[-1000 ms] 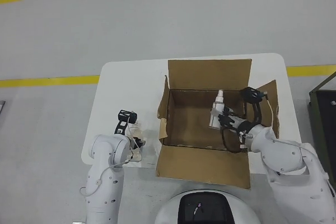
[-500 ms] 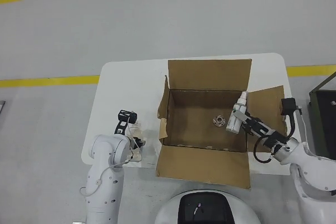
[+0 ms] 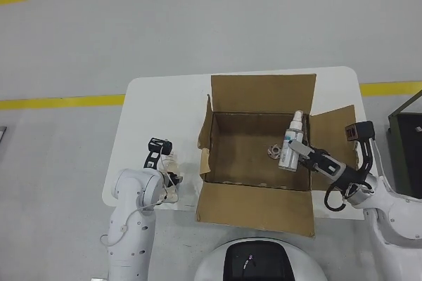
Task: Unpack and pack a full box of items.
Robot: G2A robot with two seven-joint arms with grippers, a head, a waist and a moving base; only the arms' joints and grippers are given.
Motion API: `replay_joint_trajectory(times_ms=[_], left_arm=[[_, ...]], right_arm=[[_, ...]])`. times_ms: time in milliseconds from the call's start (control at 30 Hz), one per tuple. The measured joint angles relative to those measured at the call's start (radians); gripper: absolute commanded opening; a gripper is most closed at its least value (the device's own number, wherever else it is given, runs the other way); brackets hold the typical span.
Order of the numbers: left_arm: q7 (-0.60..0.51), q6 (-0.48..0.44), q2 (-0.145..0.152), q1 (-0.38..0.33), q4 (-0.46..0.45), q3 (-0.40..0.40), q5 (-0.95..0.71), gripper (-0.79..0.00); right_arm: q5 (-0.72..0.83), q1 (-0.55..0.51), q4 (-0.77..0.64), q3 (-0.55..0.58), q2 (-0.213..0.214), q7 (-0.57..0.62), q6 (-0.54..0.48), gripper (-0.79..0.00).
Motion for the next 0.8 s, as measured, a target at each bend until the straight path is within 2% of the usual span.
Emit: replay_joint_trajectory(times_ms=[233, 333, 467, 567, 800], left_arm=[[0.0, 0.0, 0.0, 0.0, 0.0, 0.0, 0.0, 0.0], [0.0, 0.0, 0.0, 0.0, 0.0, 0.0, 0.0, 0.0], [0.0, 0.0, 0.0, 0.0, 0.0, 0.0, 0.0, 0.0], [0.0, 0.0, 0.0, 0.0, 0.0, 0.0, 0.0, 0.0], [0.0, 0.0, 0.0, 0.0, 0.0, 0.0, 0.0, 0.0]], right_arm=[[0.0, 0.0, 0.0, 0.0, 0.0, 0.0, 0.0, -0.785], [0.018, -0.007, -0.019, 0.013, 0.001, -0.043, -0.01, -0.785], [0.01, -0.058, -0.075, 0.117, 0.006, -0.202, -0.034, -0.785], [0.009, -0.114, -0.13, 0.188, 0.009, -0.279, -0.057, -0.785], [0.08, -0.229, -0.149, 0.387, 0.016, -0.376, -0.071, -0.785]])
